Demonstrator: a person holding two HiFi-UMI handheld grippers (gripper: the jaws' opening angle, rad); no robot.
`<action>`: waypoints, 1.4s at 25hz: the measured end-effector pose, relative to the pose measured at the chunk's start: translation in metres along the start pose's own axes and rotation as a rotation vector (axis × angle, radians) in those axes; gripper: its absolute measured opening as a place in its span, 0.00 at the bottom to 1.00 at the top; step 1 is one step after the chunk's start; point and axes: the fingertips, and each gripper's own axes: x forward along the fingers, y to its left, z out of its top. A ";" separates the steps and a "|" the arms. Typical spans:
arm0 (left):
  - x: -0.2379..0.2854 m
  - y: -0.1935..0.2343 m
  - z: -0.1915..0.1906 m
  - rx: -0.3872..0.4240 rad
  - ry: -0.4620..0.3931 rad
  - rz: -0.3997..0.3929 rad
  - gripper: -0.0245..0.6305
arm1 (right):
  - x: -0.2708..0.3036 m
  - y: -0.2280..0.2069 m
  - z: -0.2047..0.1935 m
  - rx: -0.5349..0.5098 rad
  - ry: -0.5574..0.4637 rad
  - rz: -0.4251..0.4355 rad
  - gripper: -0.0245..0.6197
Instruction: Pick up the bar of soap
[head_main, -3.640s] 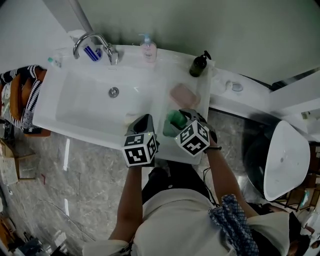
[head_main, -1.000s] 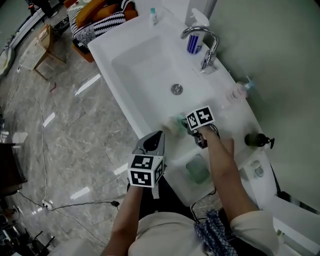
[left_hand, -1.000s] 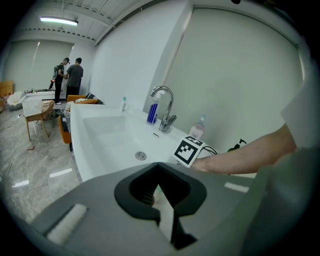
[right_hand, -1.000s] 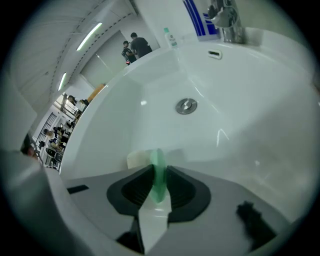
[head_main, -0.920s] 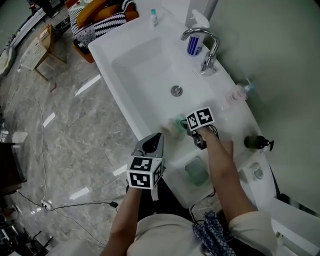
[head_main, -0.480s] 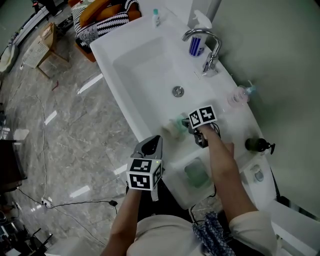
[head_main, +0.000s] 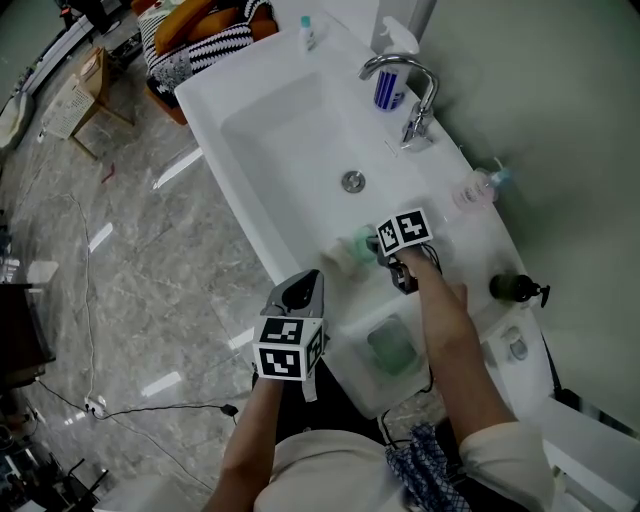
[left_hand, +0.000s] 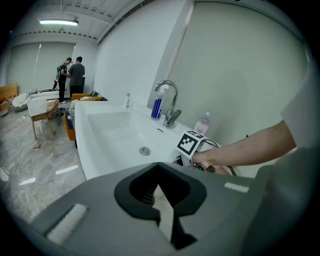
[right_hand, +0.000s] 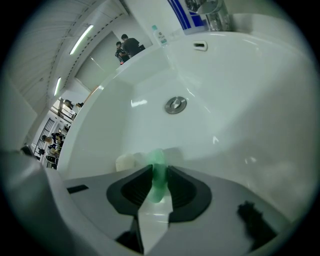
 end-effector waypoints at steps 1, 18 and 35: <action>0.001 -0.001 0.000 0.001 0.003 -0.001 0.05 | 0.000 -0.001 -0.001 0.000 0.001 -0.003 0.20; 0.002 0.000 -0.003 0.000 0.014 0.011 0.05 | -0.009 -0.015 0.000 -0.118 -0.005 -0.187 0.21; -0.013 -0.017 0.020 0.059 -0.030 -0.060 0.05 | -0.118 0.047 0.022 -0.214 -0.443 -0.215 0.38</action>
